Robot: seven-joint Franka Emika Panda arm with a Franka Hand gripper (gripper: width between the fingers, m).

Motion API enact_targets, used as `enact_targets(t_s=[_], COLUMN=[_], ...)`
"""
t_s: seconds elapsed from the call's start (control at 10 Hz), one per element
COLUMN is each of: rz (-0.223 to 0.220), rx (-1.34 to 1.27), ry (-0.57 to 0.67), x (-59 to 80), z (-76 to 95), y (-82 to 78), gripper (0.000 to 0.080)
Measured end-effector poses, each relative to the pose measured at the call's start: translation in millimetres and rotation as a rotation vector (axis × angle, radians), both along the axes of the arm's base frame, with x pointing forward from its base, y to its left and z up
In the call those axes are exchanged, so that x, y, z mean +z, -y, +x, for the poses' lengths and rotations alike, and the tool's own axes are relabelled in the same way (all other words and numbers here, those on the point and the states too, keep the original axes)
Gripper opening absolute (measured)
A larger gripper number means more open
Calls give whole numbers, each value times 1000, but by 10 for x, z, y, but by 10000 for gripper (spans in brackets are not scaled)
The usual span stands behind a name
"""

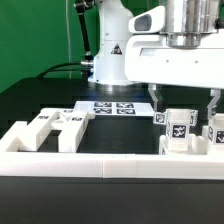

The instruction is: Assemble chair

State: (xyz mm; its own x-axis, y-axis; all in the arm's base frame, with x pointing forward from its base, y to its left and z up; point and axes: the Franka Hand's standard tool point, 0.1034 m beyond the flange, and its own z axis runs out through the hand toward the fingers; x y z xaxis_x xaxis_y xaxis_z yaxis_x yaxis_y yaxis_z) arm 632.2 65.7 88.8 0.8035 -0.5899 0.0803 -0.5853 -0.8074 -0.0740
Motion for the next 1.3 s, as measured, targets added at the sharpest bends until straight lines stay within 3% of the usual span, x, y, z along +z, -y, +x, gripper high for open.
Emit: enact_targets(t_s=[0.7, 1.3], rz=[-42, -67], rx=[341, 517], ry=[13, 18], x=[-1, -4], z=[5, 16], y=[-41, 35], gripper=[649, 649])
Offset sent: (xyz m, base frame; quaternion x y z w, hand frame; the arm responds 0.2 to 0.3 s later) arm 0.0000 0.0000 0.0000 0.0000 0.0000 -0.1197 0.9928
